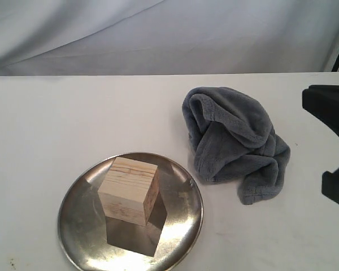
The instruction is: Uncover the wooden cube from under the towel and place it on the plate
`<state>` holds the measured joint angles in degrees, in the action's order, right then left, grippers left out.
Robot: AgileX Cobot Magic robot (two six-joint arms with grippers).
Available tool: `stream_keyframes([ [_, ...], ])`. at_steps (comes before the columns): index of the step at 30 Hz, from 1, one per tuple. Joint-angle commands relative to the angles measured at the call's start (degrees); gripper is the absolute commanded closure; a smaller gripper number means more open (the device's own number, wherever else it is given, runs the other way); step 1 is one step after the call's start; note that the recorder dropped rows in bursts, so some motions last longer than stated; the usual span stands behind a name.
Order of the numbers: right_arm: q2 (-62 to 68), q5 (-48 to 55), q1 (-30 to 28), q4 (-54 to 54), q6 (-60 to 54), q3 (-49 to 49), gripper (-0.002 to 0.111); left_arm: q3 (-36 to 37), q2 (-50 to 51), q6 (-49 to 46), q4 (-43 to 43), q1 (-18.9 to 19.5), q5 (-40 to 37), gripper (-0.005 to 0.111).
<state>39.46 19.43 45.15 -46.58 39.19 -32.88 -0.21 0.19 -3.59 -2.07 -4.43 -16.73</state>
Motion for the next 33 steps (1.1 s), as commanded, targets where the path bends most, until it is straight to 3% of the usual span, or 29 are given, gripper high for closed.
stream_keyframes([
  [1, -0.53, -1.08, 0.07, 0.49, 0.26, 0.39, 0.108, 0.21, -0.19, 0.13, -0.37, -0.17, 0.47, 0.107],
  [13, -4.53, -1.1, -0.46, -1.02, 0.14, 1.21, 0.108, 0.21, -0.19, 0.13, -0.37, -0.17, 0.47, 0.107],
  [16, -11.32, -1.36, -8.19, -0.14, 0.5, 5.65, 0.108, 0.21, -0.19, 0.13, -0.37, -0.17, 0.47, 0.107],
  [21, -23.73, -9.68, -26.41, 3.39, 0.64, 13.79, 0.108, 0.21, -0.19, 0.13, -0.37, -0.17, 0.47, 0.107],
  [23, -27.26, -9.69, -30.6, 6.22, 0.64, 15.43, 0.108, 0.21, -0.19, 0.13, -0.37, -0.17, 0.47, 0.107],
  [33, -39.46, -9.85, -40.9, 8.04, 0.64, 21.82, 0.108, 0.21, -0.19, 0.13, -0.37, -0.17, 0.47, 0.107],
])
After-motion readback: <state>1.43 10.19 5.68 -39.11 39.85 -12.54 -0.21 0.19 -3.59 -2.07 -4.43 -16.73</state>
